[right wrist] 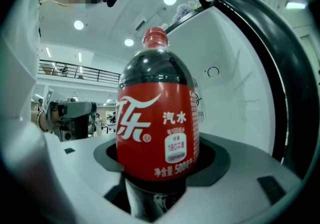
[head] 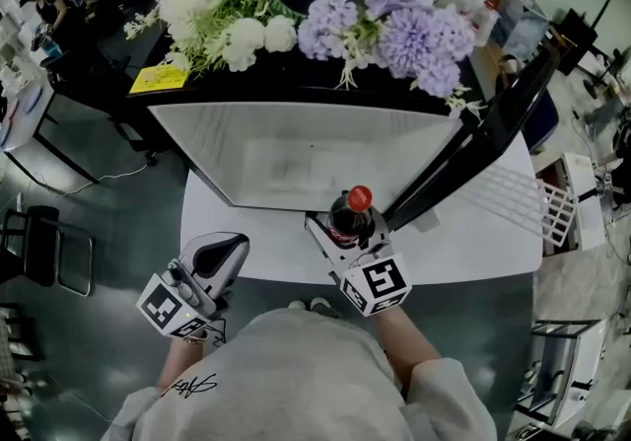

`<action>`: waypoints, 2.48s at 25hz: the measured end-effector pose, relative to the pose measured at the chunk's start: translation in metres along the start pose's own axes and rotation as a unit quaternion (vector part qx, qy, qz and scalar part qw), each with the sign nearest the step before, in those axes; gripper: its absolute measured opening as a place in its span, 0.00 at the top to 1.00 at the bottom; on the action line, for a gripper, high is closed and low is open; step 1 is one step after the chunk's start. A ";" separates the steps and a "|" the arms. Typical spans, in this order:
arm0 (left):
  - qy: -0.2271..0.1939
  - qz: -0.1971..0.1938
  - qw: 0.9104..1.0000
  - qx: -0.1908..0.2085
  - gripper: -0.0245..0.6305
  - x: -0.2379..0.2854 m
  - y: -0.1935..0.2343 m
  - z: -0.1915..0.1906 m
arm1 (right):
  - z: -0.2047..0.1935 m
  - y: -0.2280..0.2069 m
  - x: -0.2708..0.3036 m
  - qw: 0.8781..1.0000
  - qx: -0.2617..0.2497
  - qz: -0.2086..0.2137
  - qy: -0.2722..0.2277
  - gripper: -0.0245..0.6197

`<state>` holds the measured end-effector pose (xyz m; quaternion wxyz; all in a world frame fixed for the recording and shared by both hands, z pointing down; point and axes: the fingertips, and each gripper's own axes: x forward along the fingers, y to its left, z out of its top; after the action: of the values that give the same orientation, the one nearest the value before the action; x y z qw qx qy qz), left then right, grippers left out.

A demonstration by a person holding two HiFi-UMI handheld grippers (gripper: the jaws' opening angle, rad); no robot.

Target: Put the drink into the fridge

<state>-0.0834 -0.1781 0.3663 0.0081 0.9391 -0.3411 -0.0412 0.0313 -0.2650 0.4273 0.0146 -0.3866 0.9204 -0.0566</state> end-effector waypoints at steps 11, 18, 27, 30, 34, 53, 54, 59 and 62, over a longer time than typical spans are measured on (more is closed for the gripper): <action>-0.002 0.019 1.000 -0.010 0.96 -0.007 0.006 -0.004 | -0.020 -0.013 0.027 1.000 -0.007 -0.005 0.010 0.47; 0.001 0.035 0.999 -0.016 0.96 -0.016 0.009 -0.007 | -0.029 -0.021 0.044 1.000 -0.013 -0.007 0.016 0.47; 0.006 0.052 0.998 -0.022 0.96 -0.027 0.014 -0.010 | -0.044 -0.026 0.065 0.999 -0.019 -0.004 0.027 0.47; 0.008 0.058 0.998 -0.026 0.96 -0.031 0.015 -0.013 | -0.049 -0.029 0.071 0.999 -0.021 -0.004 0.032 0.47; 0.008 0.068 0.997 -0.029 0.96 -0.036 0.019 -0.014 | -0.053 -0.035 0.079 0.999 -0.025 -0.007 0.037 0.47; 0.018 0.077 0.996 -0.037 0.96 -0.041 0.017 -0.021 | -0.069 -0.067 0.107 0.998 -0.015 -0.031 0.050 0.47; 0.019 0.077 0.996 -0.037 0.96 -0.041 0.017 -0.021 | -0.069 -0.069 0.109 0.998 -0.016 -0.031 0.050 0.47; 0.020 0.084 0.995 -0.040 0.96 -0.044 0.017 -0.022 | -0.070 -0.075 0.117 0.998 -0.020 -0.032 0.053 0.47; 0.021 0.087 0.995 -0.043 0.96 -0.045 0.017 -0.024 | -0.071 -0.076 0.123 0.998 -0.026 -0.029 0.055 0.47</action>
<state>-0.1264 -0.1622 0.3943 0.0586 0.9055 -0.4188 -0.0353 -0.0059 -0.3991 0.5091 -0.0481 -0.4101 0.9092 -0.0541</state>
